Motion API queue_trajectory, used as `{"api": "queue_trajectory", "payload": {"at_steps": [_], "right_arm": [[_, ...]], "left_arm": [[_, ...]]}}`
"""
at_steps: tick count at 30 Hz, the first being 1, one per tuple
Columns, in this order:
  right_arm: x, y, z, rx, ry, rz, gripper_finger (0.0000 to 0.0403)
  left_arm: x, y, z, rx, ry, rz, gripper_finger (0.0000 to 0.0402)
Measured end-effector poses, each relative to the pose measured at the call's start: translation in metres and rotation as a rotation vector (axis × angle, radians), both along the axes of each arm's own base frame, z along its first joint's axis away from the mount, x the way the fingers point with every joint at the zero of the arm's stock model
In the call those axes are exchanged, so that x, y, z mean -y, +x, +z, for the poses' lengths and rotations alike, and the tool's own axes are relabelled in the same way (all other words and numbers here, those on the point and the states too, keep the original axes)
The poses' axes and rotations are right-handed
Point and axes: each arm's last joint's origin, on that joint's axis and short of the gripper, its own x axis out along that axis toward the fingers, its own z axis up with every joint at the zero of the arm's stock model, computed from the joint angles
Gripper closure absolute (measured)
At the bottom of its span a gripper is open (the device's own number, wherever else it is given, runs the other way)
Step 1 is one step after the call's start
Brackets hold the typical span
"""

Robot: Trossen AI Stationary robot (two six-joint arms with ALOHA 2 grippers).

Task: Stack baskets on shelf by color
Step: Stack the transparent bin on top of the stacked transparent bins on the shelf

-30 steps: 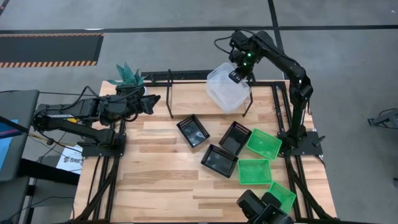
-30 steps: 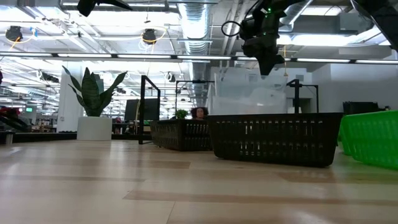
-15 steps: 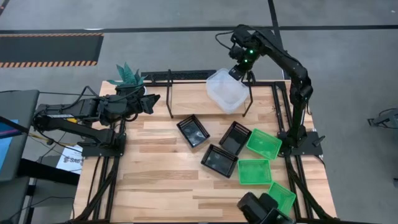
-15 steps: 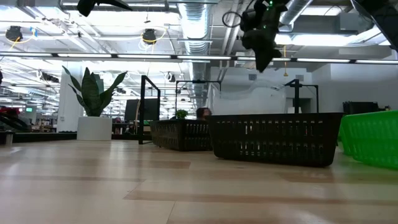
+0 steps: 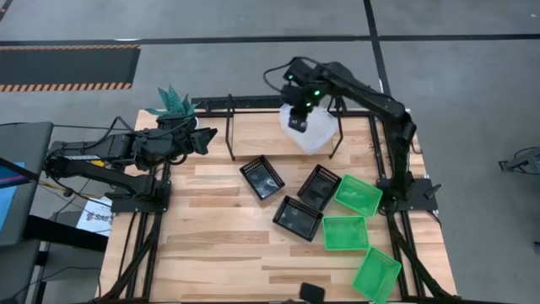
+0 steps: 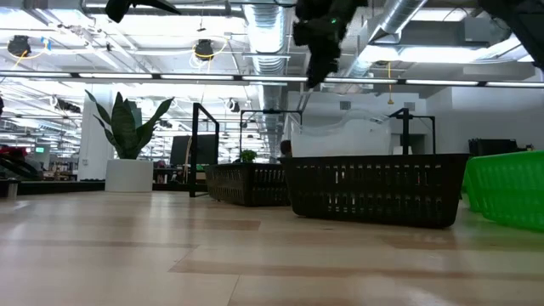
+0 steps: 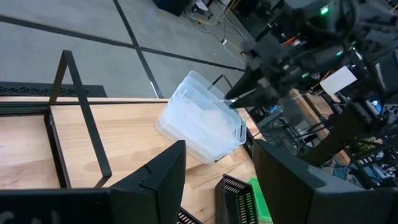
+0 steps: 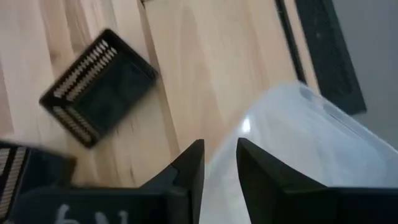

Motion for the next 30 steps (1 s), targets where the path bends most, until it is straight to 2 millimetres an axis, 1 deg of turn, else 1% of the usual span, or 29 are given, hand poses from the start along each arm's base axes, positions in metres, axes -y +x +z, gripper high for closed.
{"api": "queue_trajectory", "payload": {"at_steps": [5,7,8,13,19,21,24,30], "right_arm": [[-0.003,0.019,-0.019,0.037,0.0,0.016,0.03],[-0.003,0.023,-0.033,-0.009,0.034,0.024,0.0304],[-0.003,0.029,-0.041,-0.016,0.039,0.031,0.0306],[0.006,0.046,-0.076,-0.087,0.076,0.038,0.0316],[0.016,0.057,-0.106,-0.146,0.071,0.012,0.0326],[0.019,0.059,-0.113,-0.173,0.038,-0.006,0.0328],[0.024,0.06,-0.117,-0.197,-0.014,-0.035,0.0331],[0.037,0.059,-0.116,-0.178,-0.092,-0.097,0.0332]], "left_arm": [[0.0,0.0,0.0,-0.002,-0.001,0.0,0.0228],[0.0,0.0,0.0,-0.001,-0.003,0.001,0.0228],[0.0,0.0,0.0,0.0,-0.004,0.001,0.0228],[0.0,-0.001,-0.001,-0.005,-0.012,0.005,0.0228],[0.0,-0.001,-0.003,-0.023,-0.017,0.009,0.0228],[0.0,-0.002,-0.004,-0.028,-0.016,0.013,0.0228],[-0.001,-0.002,-0.004,-0.029,-0.016,0.019,0.0228],[-0.005,-0.002,-0.004,-0.029,-0.017,0.045,0.0228]]}}
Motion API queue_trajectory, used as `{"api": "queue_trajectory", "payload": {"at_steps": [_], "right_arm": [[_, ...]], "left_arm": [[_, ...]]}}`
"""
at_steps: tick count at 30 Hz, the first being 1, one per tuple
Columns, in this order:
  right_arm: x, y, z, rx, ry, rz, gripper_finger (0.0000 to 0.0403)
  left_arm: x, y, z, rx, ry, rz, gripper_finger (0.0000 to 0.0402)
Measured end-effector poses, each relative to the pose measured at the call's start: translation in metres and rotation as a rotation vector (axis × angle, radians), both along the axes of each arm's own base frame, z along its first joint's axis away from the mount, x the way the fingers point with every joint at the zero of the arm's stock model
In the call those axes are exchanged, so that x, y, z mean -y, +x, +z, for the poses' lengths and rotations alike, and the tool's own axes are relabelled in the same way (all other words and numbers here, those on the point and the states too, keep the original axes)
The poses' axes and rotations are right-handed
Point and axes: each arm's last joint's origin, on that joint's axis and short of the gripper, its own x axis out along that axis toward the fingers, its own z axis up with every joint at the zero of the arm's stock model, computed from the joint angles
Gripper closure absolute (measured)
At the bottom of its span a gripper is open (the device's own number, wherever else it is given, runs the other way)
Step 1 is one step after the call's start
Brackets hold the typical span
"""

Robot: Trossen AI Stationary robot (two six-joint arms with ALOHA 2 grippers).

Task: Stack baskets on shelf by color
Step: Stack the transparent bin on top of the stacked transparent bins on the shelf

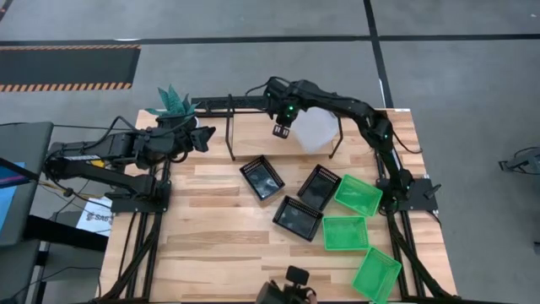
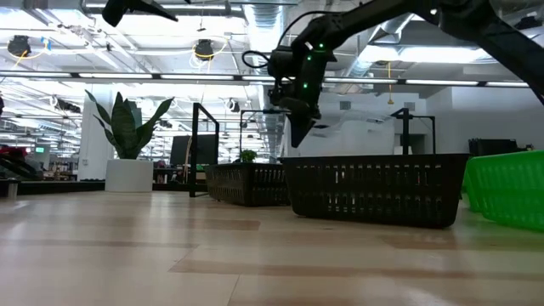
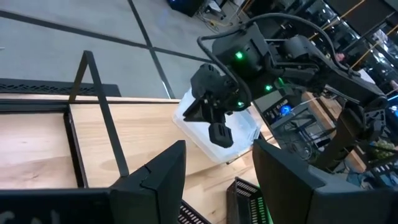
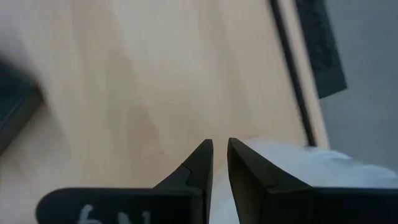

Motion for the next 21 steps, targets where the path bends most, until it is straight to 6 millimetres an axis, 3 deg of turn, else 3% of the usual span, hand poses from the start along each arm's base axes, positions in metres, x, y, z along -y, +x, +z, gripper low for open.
{"api": "queue_trajectory", "payload": {"at_steps": [13,18,21], "right_arm": [[0.035,-0.017,0.009,0.069,-0.035,-0.182,0.0332],[0.035,-0.029,0.054,0.12,-0.047,-0.16,0.0332],[0.024,-0.048,0.079,0.051,-0.018,-0.118,0.0332]], "left_arm": [[-0.003,-0.001,-0.002,-0.026,-0.003,0.013,0.0228],[-0.003,-0.001,-0.002,-0.022,-0.007,0.015,0.0228],[-0.003,-0.001,-0.002,-0.016,-0.015,0.017,0.0228]]}}
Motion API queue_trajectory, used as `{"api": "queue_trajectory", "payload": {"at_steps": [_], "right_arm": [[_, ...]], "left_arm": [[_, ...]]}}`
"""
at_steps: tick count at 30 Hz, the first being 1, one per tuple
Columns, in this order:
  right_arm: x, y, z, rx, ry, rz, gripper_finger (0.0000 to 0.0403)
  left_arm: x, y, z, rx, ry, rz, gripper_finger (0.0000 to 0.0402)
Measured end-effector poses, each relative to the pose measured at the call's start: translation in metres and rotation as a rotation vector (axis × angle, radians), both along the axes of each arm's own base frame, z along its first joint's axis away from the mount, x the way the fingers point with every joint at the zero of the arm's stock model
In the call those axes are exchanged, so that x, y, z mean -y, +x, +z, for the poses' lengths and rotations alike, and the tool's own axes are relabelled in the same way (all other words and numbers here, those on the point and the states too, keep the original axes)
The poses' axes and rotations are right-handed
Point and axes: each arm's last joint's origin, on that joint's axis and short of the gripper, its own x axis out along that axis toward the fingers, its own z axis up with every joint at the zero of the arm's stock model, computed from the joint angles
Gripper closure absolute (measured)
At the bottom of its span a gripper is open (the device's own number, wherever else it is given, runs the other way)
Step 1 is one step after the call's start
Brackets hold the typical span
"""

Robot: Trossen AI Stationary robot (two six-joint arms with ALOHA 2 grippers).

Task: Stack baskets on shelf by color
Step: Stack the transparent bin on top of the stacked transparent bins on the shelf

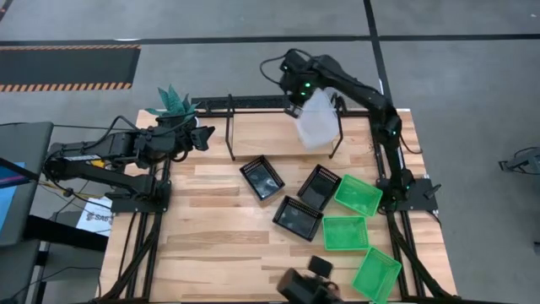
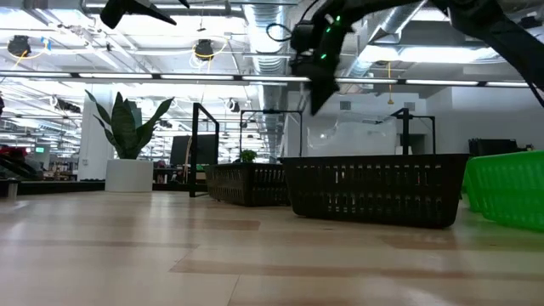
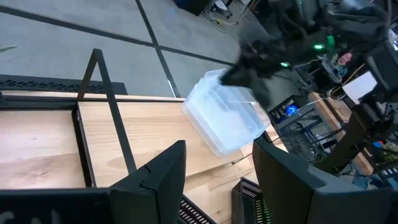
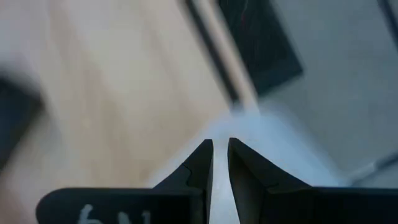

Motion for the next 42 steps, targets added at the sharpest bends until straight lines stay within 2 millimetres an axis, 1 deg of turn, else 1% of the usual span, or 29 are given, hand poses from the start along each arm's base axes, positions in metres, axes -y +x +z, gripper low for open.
{"api": "queue_trajectory", "payload": {"at_steps": [4,8,11,14,18,23,26,32,38,42], "right_arm": [[-0.014,-0.028,0.01,-0.159,0.117,0.003,0.0332],[-0.018,-0.041,0.007,-0.186,0.167,-0.064,0.0332],[-0.026,-0.047,0.005,-0.21,0.186,-0.091,0.0332],[-0.033,-0.048,-0.008,-0.245,0.225,-0.137,0.0332],[-0.049,-0.049,-0.018,-0.293,0.255,-0.135,0.0332],[-0.069,-0.041,-0.036,-0.355,0.284,-0.127,0.0332],[-0.078,-0.034,-0.037,-0.345,0.271,-0.099,0.0332],[-0.094,-0.011,-0.037,-0.228,0.202,-0.021,0.0332],[-0.085,0.009,-0.033,-0.019,0.118,0.019,0.0332],[-0.077,0.007,-0.026,0.011,0.109,-0.011,0.0332]], "left_arm": [[0.0,0.0,0.0,0.001,-0.004,-0.007,0.0228],[0.0,0.0,0.0,0.001,-0.004,-0.006,0.0228],[0.0,0.0,0.0,0.002,-0.01,-0.016,0.0228],[0.001,0.001,0.0,0.003,-0.018,-0.03,0.0228],[0.001,0.001,0.0,0.003,-0.025,-0.044,0.0228],[0.001,0.001,0.0,0.007,-0.03,-0.042,0.0228],[0.001,0.001,0.0,0.006,-0.029,-0.042,0.0228],[0.001,0.001,0.0,0.006,-0.028,-0.042,0.0228],[0.001,0.001,0.0,0.006,-0.028,-0.041,0.0228],[0.001,0.001,0.0,0.017,-0.041,-0.035,0.0228]]}}
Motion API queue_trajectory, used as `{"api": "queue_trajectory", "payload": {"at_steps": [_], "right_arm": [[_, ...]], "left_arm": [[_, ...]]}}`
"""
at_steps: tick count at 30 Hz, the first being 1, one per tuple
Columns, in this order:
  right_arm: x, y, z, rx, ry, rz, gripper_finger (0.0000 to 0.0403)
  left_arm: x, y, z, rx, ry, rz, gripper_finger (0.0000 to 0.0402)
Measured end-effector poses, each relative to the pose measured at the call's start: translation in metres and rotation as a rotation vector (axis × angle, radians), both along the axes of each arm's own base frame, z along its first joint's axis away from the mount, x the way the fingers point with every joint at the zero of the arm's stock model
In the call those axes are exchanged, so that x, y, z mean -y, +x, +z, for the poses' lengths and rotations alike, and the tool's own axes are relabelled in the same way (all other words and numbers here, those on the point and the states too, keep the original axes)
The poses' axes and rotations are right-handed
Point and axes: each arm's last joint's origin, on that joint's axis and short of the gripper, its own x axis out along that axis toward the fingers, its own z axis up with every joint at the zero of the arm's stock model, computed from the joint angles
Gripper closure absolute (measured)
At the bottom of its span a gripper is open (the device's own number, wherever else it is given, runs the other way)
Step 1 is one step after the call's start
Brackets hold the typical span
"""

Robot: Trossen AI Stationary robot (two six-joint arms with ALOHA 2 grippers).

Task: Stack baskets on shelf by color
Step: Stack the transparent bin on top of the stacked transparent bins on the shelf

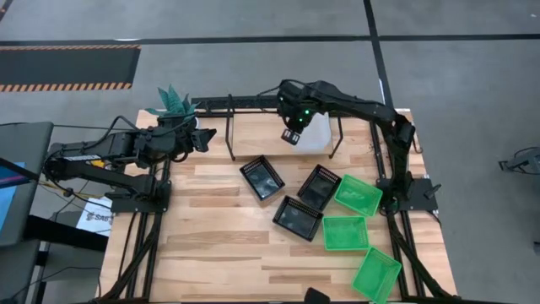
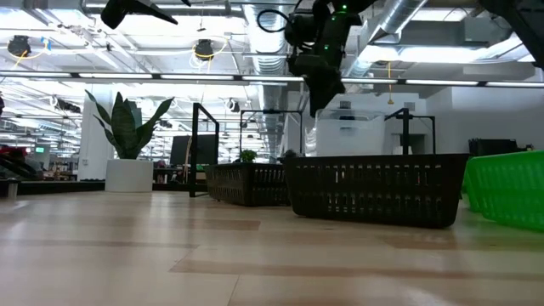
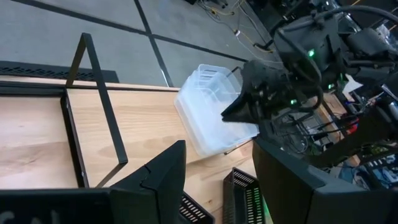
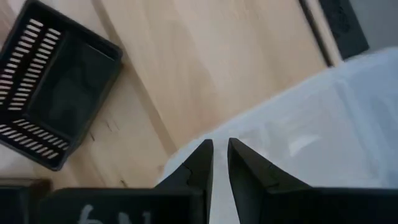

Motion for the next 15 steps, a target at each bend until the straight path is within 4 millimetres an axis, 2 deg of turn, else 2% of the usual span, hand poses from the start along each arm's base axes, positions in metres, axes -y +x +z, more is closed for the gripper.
{"api": "queue_trajectory", "payload": {"at_steps": [8,15], "right_arm": [[0.021,0.004,0.019,0.151,-0.11,0.013,0.0332],[0.033,0.023,-0.008,0.15,-0.132,0.094,0.0332]], "left_arm": [[0.0,0.0,0.0,0.005,-0.005,0.002,0.0228],[0.0,0.001,0.0,-0.007,0.009,0.004,0.0228]]}}
